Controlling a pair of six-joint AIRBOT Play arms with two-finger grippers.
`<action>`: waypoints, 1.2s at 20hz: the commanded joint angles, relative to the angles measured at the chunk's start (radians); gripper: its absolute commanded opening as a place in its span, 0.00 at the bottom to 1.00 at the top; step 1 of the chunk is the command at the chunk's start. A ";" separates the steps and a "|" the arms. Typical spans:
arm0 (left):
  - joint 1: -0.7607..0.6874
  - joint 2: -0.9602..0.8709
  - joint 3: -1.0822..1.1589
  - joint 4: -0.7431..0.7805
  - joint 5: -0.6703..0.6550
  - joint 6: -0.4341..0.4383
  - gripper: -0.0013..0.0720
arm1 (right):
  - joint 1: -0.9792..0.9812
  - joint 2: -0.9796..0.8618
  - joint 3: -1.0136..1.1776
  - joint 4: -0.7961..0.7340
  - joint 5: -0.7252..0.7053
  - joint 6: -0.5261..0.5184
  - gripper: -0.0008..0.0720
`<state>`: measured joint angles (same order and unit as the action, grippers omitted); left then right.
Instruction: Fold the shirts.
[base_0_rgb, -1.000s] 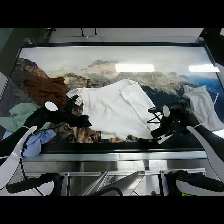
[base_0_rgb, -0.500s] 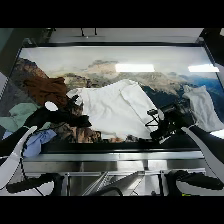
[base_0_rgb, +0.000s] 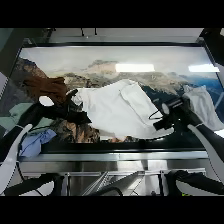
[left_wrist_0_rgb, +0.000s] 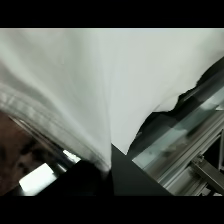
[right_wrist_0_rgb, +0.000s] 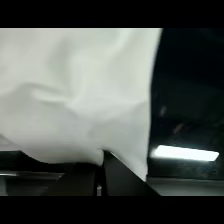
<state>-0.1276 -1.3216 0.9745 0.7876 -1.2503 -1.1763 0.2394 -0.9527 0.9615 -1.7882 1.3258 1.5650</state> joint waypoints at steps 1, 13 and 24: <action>0.060 0.121 0.140 -0.026 -0.180 -0.002 0.04 | -0.117 0.103 0.203 0.047 0.015 0.014 0.03; 0.827 0.453 0.721 -0.686 -0.201 0.009 0.04 | -0.626 0.250 0.956 0.746 -0.401 -0.048 0.03; 0.423 0.090 1.000 -0.438 -0.247 -0.079 0.04 | -0.626 0.016 0.955 1.135 -0.166 -0.187 0.03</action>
<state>0.3847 -1.1515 1.9236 0.2581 -1.5082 -1.1992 -0.3855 -0.8654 1.9141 -0.7040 1.0702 1.3411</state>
